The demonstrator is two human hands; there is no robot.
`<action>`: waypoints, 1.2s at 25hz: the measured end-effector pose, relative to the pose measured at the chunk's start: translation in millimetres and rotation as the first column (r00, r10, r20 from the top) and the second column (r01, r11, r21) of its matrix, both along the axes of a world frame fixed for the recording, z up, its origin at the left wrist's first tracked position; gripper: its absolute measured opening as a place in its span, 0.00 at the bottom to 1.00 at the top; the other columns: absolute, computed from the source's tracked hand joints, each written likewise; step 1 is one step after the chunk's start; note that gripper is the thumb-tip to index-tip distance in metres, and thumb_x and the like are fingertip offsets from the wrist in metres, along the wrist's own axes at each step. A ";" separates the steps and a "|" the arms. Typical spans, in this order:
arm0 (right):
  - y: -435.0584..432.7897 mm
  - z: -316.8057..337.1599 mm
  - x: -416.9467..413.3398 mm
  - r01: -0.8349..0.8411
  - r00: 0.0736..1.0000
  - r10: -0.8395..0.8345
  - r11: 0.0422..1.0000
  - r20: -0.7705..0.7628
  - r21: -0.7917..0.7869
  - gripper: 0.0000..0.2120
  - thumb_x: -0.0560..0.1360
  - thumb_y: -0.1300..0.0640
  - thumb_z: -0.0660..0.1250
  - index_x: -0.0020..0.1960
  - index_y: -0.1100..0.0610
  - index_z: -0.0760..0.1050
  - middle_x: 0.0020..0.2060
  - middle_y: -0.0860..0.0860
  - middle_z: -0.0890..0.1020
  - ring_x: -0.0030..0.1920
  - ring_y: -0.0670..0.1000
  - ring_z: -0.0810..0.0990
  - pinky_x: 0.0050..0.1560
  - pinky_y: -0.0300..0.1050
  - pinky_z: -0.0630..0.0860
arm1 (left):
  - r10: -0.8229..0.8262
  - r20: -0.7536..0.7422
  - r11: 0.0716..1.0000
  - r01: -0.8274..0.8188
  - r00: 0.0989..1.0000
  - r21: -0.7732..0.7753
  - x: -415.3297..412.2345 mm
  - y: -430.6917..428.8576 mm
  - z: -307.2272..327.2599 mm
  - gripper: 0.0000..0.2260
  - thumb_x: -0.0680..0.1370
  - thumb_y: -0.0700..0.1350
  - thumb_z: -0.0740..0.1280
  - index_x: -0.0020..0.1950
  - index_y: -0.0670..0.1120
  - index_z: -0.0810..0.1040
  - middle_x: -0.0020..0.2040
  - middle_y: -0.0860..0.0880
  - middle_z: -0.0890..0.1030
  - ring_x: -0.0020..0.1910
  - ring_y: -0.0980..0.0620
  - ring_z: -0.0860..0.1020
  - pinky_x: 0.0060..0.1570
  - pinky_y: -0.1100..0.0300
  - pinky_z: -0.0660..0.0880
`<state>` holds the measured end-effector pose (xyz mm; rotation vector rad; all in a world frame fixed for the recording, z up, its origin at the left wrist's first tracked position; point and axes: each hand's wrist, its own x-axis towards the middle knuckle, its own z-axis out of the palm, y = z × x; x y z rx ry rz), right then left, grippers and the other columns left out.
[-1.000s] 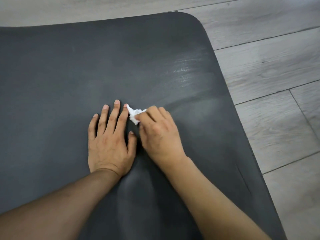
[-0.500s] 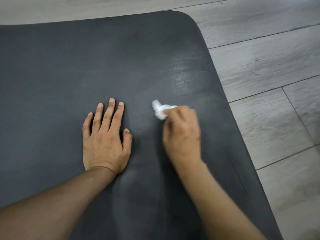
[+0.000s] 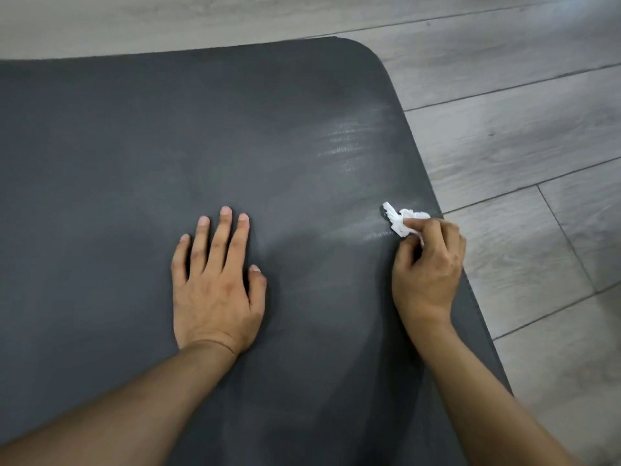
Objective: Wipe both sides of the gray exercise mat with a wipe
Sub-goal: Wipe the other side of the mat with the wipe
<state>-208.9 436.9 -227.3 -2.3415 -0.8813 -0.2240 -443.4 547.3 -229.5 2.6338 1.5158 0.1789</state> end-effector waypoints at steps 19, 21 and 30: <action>6.1 -4.3 5.4 -0.002 0.999 0.002 1.000 0.049 0.000 0.09 0.74 0.62 0.60 0.51 0.56 0.76 0.50 0.55 0.76 0.51 0.57 0.72 0.56 0.49 0.70 | -0.035 -0.010 0.999 0.035 0.999 0.005 0.3 -15.9 4.0 0.25 0.82 0.49 0.52 0.79 0.43 0.65 0.79 0.41 0.65 0.78 0.37 0.63 0.77 0.39 0.57; 5.1 -4.0 6.6 -0.005 0.999 0.005 1.000 0.041 -0.006 0.09 0.75 0.60 0.59 0.52 0.56 0.76 0.51 0.55 0.76 0.52 0.57 0.72 0.56 0.50 0.70 | -0.042 0.004 0.999 0.042 0.999 -0.010 -10.8 -51.7 6.5 0.25 0.82 0.49 0.54 0.79 0.42 0.65 0.79 0.40 0.65 0.78 0.37 0.62 0.77 0.39 0.58; -1.5 -2.7 7.4 -0.028 1.000 0.028 1.000 0.012 0.008 0.11 0.76 0.60 0.59 0.53 0.57 0.79 0.50 0.55 0.77 0.51 0.57 0.72 0.56 0.51 0.72 | -0.045 -0.057 0.998 0.042 0.997 -0.053 -47.9 -155.1 3.1 0.32 0.78 0.54 0.54 0.82 0.44 0.60 0.82 0.44 0.60 0.81 0.42 0.57 0.78 0.40 0.55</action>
